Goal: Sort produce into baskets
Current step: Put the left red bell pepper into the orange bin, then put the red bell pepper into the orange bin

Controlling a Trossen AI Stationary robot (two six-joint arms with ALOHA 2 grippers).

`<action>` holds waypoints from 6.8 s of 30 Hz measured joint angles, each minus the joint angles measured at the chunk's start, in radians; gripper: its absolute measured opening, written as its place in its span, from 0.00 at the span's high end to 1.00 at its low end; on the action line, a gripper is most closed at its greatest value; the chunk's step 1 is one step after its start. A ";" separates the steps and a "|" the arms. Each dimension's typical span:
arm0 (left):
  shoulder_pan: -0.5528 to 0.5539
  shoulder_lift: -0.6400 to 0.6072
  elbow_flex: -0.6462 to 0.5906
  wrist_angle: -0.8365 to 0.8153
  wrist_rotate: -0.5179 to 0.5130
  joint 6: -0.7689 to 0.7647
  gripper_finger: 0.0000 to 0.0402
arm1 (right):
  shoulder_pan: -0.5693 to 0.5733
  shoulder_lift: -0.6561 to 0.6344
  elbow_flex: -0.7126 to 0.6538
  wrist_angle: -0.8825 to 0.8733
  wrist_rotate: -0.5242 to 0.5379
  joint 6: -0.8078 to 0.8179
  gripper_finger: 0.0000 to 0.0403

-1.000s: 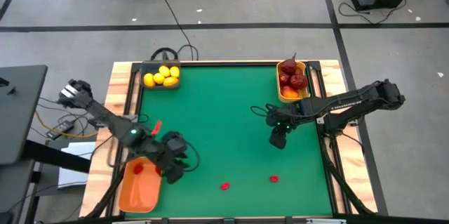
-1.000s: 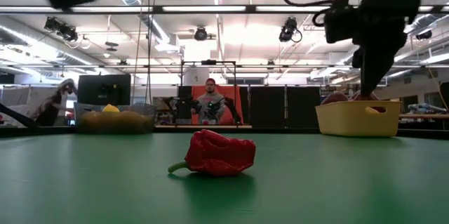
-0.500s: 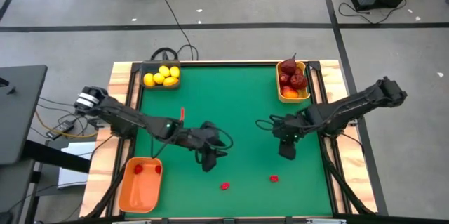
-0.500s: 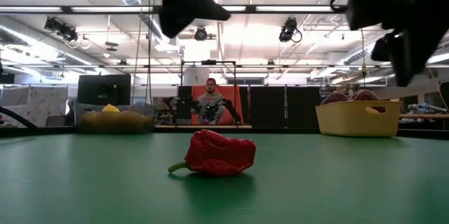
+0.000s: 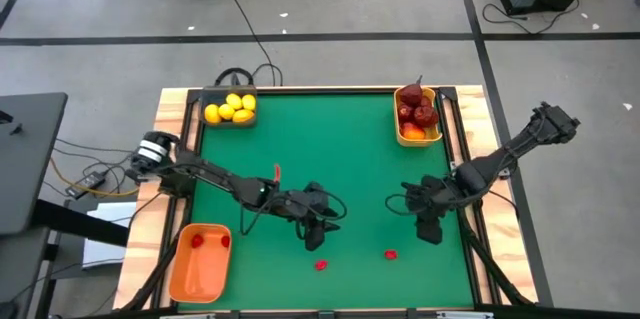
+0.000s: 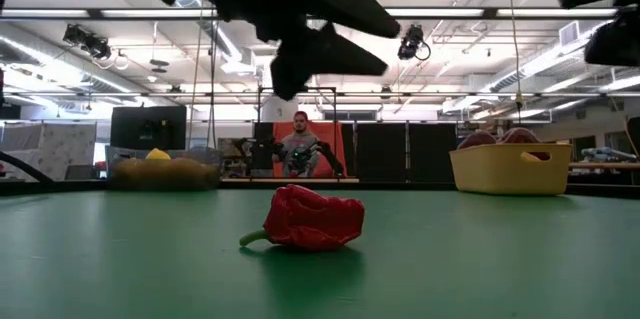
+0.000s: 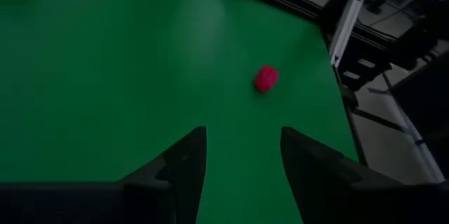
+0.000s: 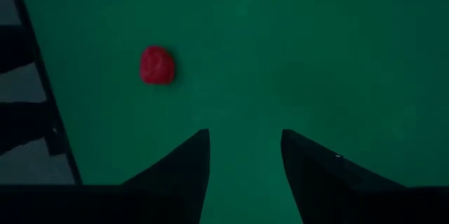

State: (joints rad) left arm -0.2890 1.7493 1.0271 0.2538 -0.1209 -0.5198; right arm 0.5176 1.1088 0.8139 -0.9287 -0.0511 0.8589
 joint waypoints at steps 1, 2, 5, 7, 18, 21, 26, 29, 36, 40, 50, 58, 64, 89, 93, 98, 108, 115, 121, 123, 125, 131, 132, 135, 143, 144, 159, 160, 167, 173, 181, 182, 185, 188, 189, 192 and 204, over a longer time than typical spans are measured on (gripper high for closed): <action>0.000 0.016 0.000 0.024 0.012 0.010 0.53 | 0.020 0.000 0.000 0.000 0.005 0.015 0.54; 0.000 0.031 0.000 0.047 0.029 0.016 0.53 | 0.040 0.001 0.000 0.000 0.008 0.030 0.54; -0.002 0.073 0.001 0.093 0.102 0.014 0.53 | 0.080 0.001 0.000 -0.004 0.027 0.048 0.54; -0.010 0.090 0.001 0.090 0.139 0.011 0.53 | 0.092 0.001 0.000 -0.022 0.053 0.062 0.54; -0.091 0.112 0.003 0.014 0.088 0.119 0.53 | 0.094 0.001 0.000 -0.038 0.077 0.075 0.54; -0.111 0.142 0.003 0.028 0.129 0.121 0.53 | 0.094 0.002 0.000 -0.037 0.080 0.082 0.54; -0.152 0.155 0.003 0.019 0.168 0.085 0.53 | 0.094 0.002 0.000 -0.037 0.085 0.089 0.54; -0.178 0.156 0.003 -0.013 0.120 0.095 0.53 | 0.093 0.002 0.000 -0.039 0.086 0.084 0.54; -0.189 0.203 0.002 0.041 0.057 0.083 0.53 | 0.093 0.002 0.000 -0.038 0.104 0.081 0.56; -0.192 0.247 0.015 0.099 0.059 0.056 0.53 | 0.094 0.002 0.000 -0.037 0.103 0.088 0.57; -0.203 0.281 0.039 -0.040 -0.013 0.041 0.67 | 0.094 0.001 0.000 -0.037 0.084 0.092 0.60; -0.194 0.252 0.031 -0.033 -0.002 -0.053 0.92 | 0.093 0.002 0.000 -0.039 0.105 0.082 0.62; -0.170 0.154 0.029 -0.229 0.002 -0.167 0.85 | 0.080 0.002 -0.001 -0.007 0.163 0.081 0.63; -0.256 -0.377 0.070 -1.241 0.022 -0.716 0.89 | 0.027 0.002 -0.279 0.448 0.147 0.174 0.64; -0.285 -0.381 0.175 -1.408 0.029 -0.743 0.89 | 0.011 0.002 -0.285 0.447 0.134 0.134 0.64; -0.317 -0.382 0.270 -1.592 0.038 -0.751 0.89 | -0.016 0.002 -0.285 0.449 0.117 0.103 0.64; -0.470 -0.376 0.240 -1.708 0.218 -0.937 0.89 | -0.024 0.002 -0.285 0.448 0.091 0.061 0.64; -0.570 -0.376 0.140 -1.608 0.264 -1.078 0.89 | -0.037 0.002 -0.285 0.443 0.110 0.024 0.64; -0.592 -0.376 0.062 -1.471 0.283 -1.089 0.76 | -0.056 0.002 -0.285 0.429 0.110 0.028 0.64; -0.596 -0.376 0.047 -1.470 0.297 -1.089 0.69 | -0.059 0.002 -0.285 0.421 0.110 0.036 0.64; -0.597 -0.376 0.045 -1.479 0.299 -1.089 0.63 | -0.063 0.002 -0.285 0.407 0.110 0.039 0.64; -0.592 -0.376 0.045 -1.474 0.298 -1.100 0.51 | -0.064 0.002 -0.285 0.358 0.107 0.039 0.64; -0.587 -0.376 0.045 -1.466 0.293 -1.110 0.50 | -0.064 0.002 -0.285 0.351 0.106 0.039 0.64; -0.567 -0.376 0.045 -1.387 0.204 -1.109 0.49 | -0.064 0.002 -0.285 0.347 0.106 0.038 0.64; -0.523 -0.376 0.046 -1.141 -0.174 -0.880 0.50 | -0.064 0.002 -0.285 0.349 0.127 0.028 0.64; -0.512 -0.376 0.046 -1.113 -0.206 -0.831 0.50 | -0.064 0.002 -0.285 0.349 0.128 0.031 0.64; -0.165 -0.304 0.047 -0.521 -0.267 0.013 0.50 | -0.055 -0.003 -0.276 0.328 0.052 0.159 0.65; -0.146 -0.281 0.047 -0.483 -0.246 0.044 0.50 | -0.046 -0.010 -0.268 0.328 0.049 0.166 0.66; -0.045 -0.089 0.047 -0.153 -0.084 0.194 0.50 | 0.001 -0.069 -0.189 0.133 0.085 0.222 0.73; 0.018 0.116 0.121 0.036 0.040 0.295 0.50 | 0.048 -0.114 -0.176 0.033 0.033 0.297 0.75; 0.069 0.351 0.325 0.109 0.206 0.374 0.50 | 0.127 -0.130 -0.175 0.015 0.014 0.431 0.75; 0.073 0.375 0.354 0.121 0.224 0.384 0.50 | 0.135 -0.130 -0.175 0.015 0.009 0.444 0.75; 0.079 0.446 0.435 0.127 0.272 0.442 0.50 | 0.150 -0.131 -0.175 0.009 0.009 0.463 0.75; 0.079 0.524 0.511 0.121 0.307 0.491 0.50 | 0.147 -0.130 -0.175 0.002 0.030 0.468 0.75; 0.079 0.548 0.538 0.121 0.324 0.495 0.50 | 0.143 -0.130 -0.175 0.003 0.031 0.471 0.75; 0.080 0.608 0.612 0.128 0.371 0.496 0.50 | 0.141 -0.130 -0.175 -0.003 0.032 0.483 0.75; 0.071 0.788 0.732 0.215 0.406 0.455 0.50 | 0.144 -0.130 -0.175 -0.010 0.043 0.547 0.75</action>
State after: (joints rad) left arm -0.2179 2.5373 1.7590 0.4685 0.2855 -0.0649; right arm 0.6612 0.9791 0.6384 -0.9387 -0.0085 1.4063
